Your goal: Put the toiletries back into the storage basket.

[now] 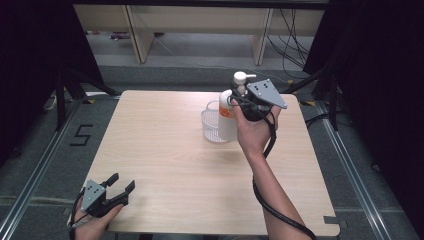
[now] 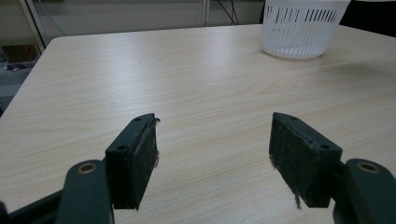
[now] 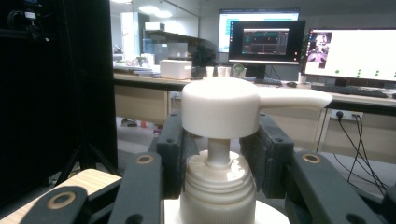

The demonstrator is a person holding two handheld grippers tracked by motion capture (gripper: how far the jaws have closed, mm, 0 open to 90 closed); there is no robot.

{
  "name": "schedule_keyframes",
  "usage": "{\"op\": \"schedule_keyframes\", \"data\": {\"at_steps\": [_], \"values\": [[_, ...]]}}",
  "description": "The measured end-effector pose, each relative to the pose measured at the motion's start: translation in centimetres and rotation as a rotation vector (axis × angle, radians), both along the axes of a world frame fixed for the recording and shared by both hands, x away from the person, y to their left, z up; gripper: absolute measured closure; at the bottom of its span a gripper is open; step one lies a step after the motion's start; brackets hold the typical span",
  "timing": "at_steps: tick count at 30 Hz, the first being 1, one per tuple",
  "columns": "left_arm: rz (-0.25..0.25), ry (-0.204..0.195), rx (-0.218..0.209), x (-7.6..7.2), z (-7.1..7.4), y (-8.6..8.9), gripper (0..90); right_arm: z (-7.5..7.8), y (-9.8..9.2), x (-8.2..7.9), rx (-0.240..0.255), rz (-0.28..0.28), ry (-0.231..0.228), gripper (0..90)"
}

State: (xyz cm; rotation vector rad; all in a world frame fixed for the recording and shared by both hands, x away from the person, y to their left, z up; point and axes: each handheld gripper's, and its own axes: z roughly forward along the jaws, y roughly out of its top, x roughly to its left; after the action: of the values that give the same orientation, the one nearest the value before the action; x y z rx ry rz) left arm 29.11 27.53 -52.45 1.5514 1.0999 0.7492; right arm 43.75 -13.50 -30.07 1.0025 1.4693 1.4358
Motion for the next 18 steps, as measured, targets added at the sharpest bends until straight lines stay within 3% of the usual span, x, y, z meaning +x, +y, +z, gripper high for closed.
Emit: {"op": "schedule_keyframes", "data": {"at_steps": [18], "values": [[0.006, 0.006, 0.001, 0.0, 0.0, 0.0, 32.0, 0.4, 0.3, 1.4, -0.002, -0.011, 0.006, 61.3]]}}
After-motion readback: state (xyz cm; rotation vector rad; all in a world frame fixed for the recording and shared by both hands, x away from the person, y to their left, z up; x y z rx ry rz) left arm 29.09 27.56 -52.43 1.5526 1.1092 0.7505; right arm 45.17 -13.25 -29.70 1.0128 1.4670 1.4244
